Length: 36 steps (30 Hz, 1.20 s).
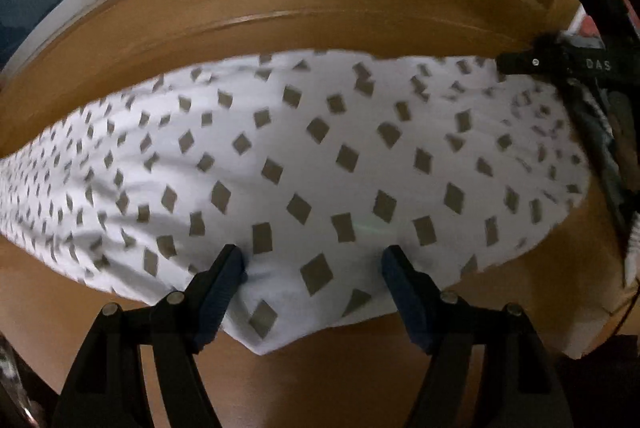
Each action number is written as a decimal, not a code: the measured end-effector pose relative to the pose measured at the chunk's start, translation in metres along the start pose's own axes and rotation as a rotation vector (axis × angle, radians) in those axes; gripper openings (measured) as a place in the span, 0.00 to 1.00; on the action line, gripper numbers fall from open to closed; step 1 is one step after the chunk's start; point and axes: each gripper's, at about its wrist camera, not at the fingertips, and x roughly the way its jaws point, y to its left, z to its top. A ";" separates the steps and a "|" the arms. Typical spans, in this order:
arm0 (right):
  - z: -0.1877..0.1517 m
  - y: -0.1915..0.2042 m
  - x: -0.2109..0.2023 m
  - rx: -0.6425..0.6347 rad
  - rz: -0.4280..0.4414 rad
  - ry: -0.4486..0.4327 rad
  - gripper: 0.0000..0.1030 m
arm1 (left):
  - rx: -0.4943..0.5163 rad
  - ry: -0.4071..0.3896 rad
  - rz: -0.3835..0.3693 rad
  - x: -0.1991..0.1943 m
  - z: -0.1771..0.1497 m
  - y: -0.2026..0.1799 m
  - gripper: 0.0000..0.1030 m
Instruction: Fold clothes
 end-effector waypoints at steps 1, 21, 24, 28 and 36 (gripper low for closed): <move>-0.001 0.002 0.003 -0.018 0.011 0.019 0.05 | -0.016 -0.003 0.002 -0.001 -0.003 0.000 0.71; 0.019 0.069 0.011 -0.238 0.040 -0.073 0.44 | -0.046 -0.009 0.052 -0.024 -0.023 -0.022 0.69; 0.032 0.111 0.044 -0.372 0.087 -0.030 0.44 | -0.056 0.002 0.046 -0.019 -0.025 -0.021 0.70; 0.040 0.135 0.075 -0.454 0.078 0.013 0.43 | -0.073 -0.006 0.038 -0.019 -0.027 -0.020 0.71; 0.040 0.133 0.077 -0.416 0.089 -0.007 0.09 | -0.087 -0.014 0.035 -0.023 -0.036 -0.020 0.72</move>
